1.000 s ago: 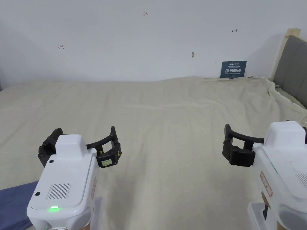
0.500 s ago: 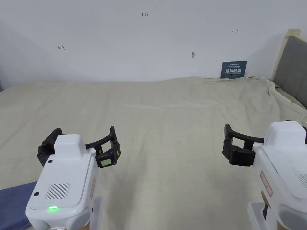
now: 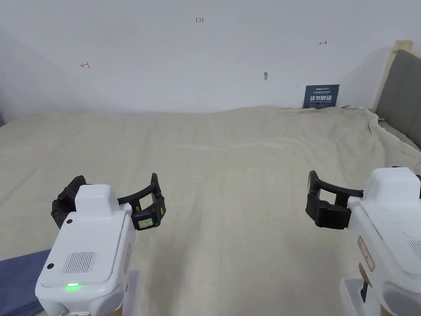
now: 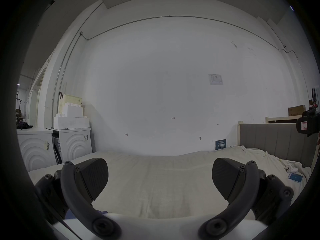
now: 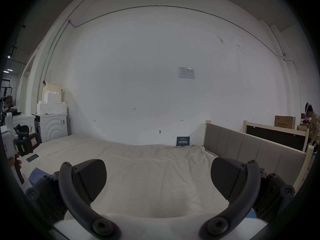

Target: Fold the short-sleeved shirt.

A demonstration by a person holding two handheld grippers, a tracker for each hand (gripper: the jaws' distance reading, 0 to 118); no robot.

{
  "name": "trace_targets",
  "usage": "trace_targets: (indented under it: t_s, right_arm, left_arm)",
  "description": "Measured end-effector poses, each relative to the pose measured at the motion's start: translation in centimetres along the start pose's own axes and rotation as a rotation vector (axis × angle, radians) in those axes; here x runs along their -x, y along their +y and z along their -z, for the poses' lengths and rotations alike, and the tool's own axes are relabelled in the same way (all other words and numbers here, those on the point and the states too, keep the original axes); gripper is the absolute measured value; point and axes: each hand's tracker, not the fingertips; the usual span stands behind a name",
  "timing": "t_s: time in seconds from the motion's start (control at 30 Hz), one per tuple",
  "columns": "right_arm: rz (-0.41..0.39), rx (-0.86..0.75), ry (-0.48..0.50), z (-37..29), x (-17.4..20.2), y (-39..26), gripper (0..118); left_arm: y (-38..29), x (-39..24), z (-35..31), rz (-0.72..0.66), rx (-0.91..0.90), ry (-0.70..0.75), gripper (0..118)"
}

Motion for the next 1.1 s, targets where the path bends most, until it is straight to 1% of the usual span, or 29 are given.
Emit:
trace_targets:
  t_s: [1.1]
  right_arm:
    - [-0.009, -0.013, -0.011, 0.05, -0.06, -0.09, 118]
  left_arm:
    - [0.16, 0.26, -0.17, 0.002, -0.005, -0.001, 118]
